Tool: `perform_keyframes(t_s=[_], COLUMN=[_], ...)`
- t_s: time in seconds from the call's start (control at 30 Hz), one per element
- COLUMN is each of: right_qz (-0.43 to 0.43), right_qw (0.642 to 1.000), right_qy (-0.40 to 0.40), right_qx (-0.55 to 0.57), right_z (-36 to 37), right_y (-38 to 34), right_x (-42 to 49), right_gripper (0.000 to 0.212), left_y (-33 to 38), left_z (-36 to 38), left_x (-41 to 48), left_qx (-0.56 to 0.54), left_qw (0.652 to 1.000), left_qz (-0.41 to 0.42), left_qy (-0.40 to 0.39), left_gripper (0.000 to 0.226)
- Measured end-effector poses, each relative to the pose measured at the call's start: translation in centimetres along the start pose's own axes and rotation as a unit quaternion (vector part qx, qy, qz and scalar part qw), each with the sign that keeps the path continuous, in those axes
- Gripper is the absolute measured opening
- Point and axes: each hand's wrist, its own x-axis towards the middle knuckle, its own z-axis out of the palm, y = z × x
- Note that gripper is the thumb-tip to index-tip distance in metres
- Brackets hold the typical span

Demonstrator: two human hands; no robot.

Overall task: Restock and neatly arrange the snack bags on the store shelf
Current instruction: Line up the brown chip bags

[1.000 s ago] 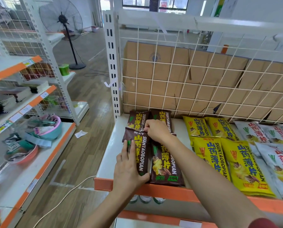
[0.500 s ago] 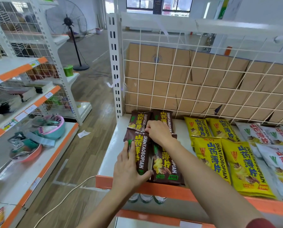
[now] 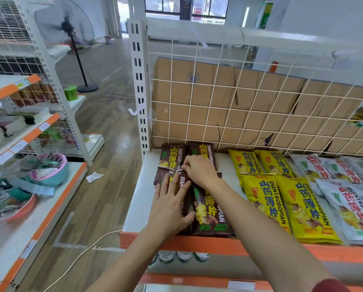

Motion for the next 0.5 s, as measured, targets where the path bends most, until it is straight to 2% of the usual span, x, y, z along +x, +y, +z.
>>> perform_keyframes(t_s=[0.13,0.23,0.33,0.5], right_qz=[0.009,0.025,0.06,0.122], right_qw=[0.999,0.997,0.993,0.99], right_qy=[0.034,0.041,0.047,0.068], right_qx=[0.001,-0.055,-0.087,-0.027], right_z=[-0.9,-1.4,-1.8,-2.5], right_y=[0.6,1.7,3.0,5.0], right_x=[-1.3,-3.0,-5.4,-10.6], right_gripper=[0.023,0.029,0.036,0.041], left_y=[0.0,-0.4,-1.4,-3.9], left_z=[-0.1,-0.3,-0.8,-1.2], left_x=[0.0,0.0,-0.1,-0.4], left_qx=[-0.025,-0.065,-0.1,-0.136], left_qw=[1.0,0.998,0.995,0.989], left_qz=[-0.001,-0.001,0.014,0.03], left_qy=[0.004,0.002,0.022,0.045], left_gripper=[0.092,0.085,0.092,0.089])
